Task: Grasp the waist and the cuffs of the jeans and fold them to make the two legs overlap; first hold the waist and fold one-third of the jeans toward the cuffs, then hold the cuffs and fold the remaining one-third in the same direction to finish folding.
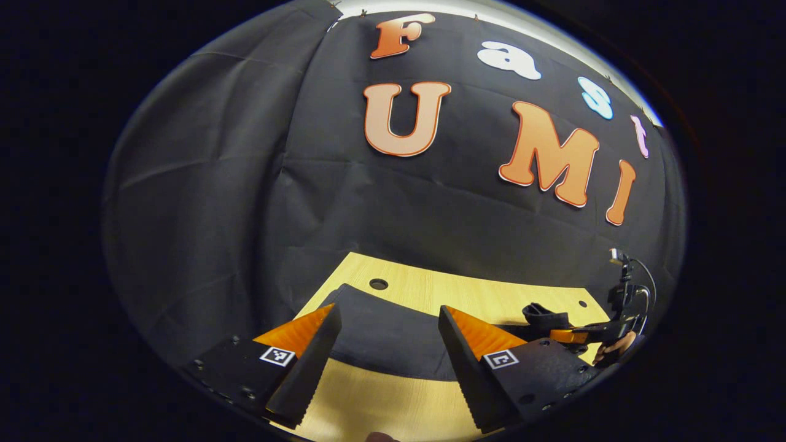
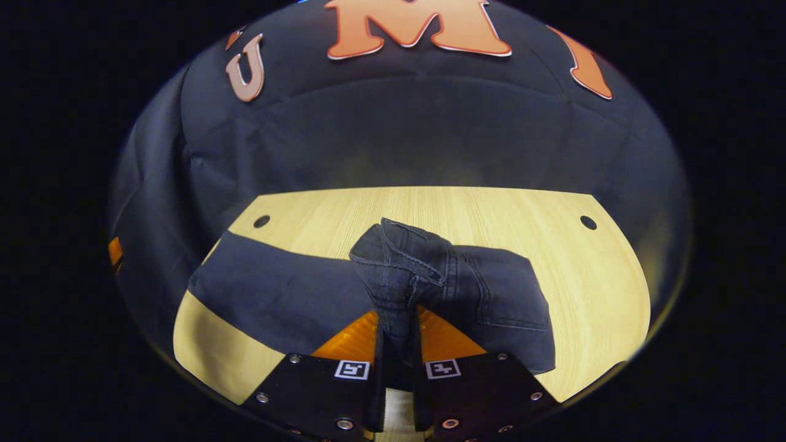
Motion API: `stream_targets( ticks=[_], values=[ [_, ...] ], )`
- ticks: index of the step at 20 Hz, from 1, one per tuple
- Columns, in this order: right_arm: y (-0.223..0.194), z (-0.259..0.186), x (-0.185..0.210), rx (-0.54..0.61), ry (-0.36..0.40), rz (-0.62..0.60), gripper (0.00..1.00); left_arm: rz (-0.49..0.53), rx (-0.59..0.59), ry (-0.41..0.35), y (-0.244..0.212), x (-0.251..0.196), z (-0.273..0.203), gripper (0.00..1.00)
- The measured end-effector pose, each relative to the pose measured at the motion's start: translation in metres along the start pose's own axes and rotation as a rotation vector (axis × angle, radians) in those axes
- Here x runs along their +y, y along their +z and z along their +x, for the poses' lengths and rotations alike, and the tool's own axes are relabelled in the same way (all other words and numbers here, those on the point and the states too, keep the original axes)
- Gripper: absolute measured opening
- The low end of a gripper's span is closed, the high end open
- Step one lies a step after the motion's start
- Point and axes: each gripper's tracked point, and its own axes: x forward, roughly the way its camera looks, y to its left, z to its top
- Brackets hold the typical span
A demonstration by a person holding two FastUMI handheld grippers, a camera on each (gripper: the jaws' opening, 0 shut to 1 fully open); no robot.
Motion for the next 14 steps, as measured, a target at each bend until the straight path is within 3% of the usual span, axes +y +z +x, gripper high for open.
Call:
stream_targets(
  ticks=[2, 3, 5, 6, 7, 8, 10, 11, 12, 14],
  values=[
    [-0.028, 0.002, 0.028, 0.117, 0.078, 0.069, 0.24, -0.009, 0.018, 0.007, -0.004, 0.005, 0.002, 0.95],
    [-0.042, 0.005, 0.036, 0.155, 0.096, 0.09, 0.34, -0.015, 0.026, 0.009, -0.006, 0.008, 0.003, 0.95],
    [-0.05, 0.007, 0.037, 0.162, 0.102, 0.075, 0.53, -0.028, 0.042, 0.012, -0.01, 0.013, 0.005, 0.95],
    [-0.055, 0.007, 0.042, 0.169, 0.111, 0.069, 0.51, -0.038, 0.053, 0.015, -0.013, 0.017, 0.007, 0.95],
    [-0.059, 0.007, 0.049, 0.186, 0.132, 0.078, 0.64, -0.05, 0.065, 0.018, -0.016, 0.02, 0.009, 0.95],
    [-0.063, 0.006, 0.05, 0.205, 0.156, 0.092, 0.63, -0.06, 0.079, 0.02, -0.02, 0.022, 0.011, 0.95],
    [-0.063, 0.007, 0.058, 0.215, 0.177, 0.115, 0.83, -0.079, 0.107, 0.019, -0.027, 0.027, 0.018, 0.95],
    [-0.06, 0.005, 0.061, 0.214, 0.185, 0.129, 0.89, -0.094, 0.13, 0.029, -0.031, 0.032, 0.023, 1.0],
    [-0.058, 0.004, 0.063, 0.203, 0.193, 0.139, 0.92, -0.119, 0.165, 0.046, -0.039, 0.04, 0.028, 0.95],
    [-0.047, 0.0, 0.06, 0.17, 0.188, 0.149, 0.97, -0.184, 0.319, 0.124, -0.069, 0.061, 0.04, 0.95]
  ],
)
